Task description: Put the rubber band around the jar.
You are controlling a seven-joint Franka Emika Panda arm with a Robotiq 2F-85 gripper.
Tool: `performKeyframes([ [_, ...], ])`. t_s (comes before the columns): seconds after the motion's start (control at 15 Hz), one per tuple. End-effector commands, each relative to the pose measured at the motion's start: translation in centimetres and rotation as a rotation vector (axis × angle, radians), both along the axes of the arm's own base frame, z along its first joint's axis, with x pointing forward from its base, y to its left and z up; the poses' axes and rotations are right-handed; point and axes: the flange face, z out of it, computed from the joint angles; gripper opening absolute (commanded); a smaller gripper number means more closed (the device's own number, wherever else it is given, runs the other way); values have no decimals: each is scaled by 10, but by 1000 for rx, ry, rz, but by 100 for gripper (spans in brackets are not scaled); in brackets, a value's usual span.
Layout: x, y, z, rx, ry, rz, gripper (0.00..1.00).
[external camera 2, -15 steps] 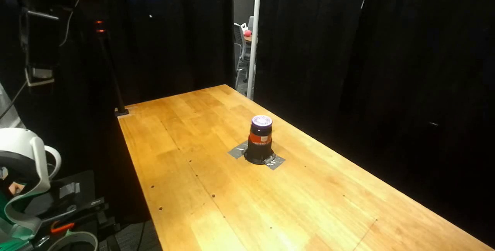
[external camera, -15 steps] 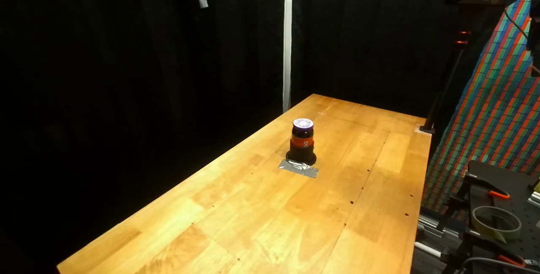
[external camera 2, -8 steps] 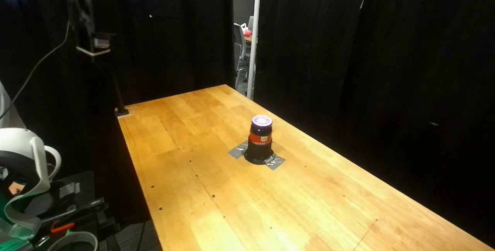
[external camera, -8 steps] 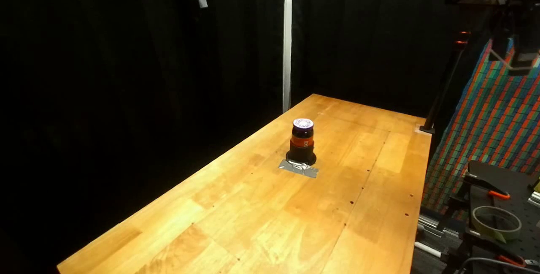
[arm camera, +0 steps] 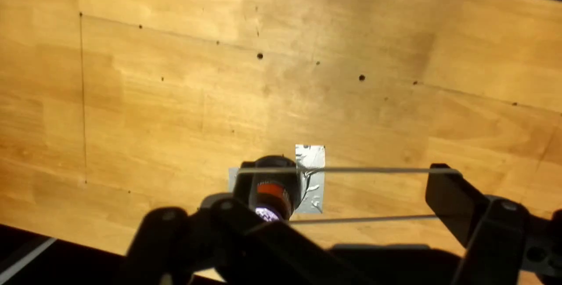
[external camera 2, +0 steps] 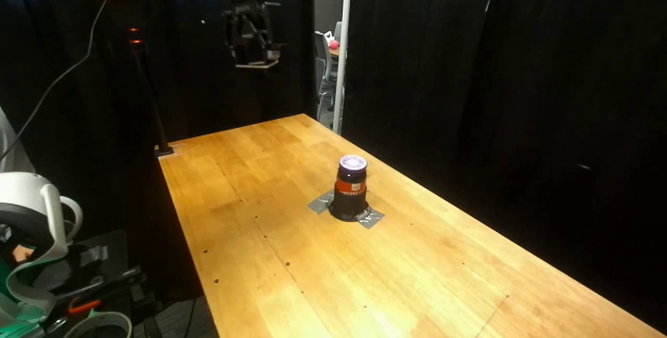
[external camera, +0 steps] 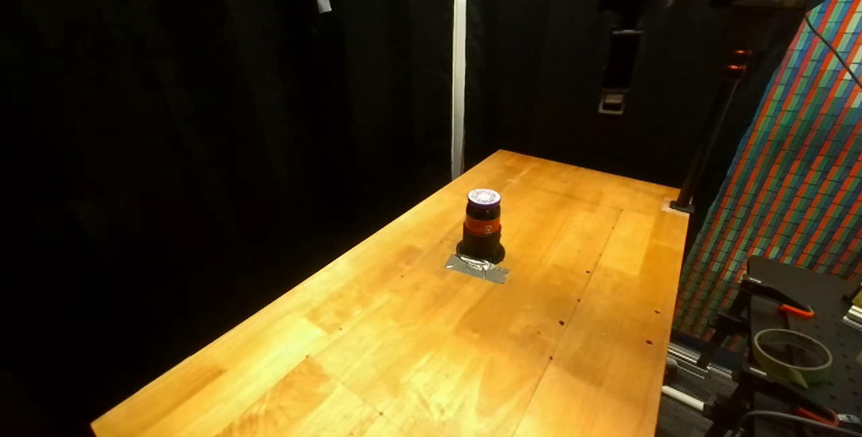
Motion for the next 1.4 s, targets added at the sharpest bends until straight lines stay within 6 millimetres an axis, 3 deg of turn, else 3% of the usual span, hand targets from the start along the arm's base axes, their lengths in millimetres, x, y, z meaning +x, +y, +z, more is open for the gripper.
performKeyframes([
  [0.0,80,16,-16,21,-76,-30,100],
  [0.33,170,19,-66,52,-101,-55,100],
  [0.6,219,10,-111,66,-58,-86,100],
  [0.93,247,-5,-157,42,8,-104,100],
  [1.33,254,-25,-195,35,95,-130,100],
])
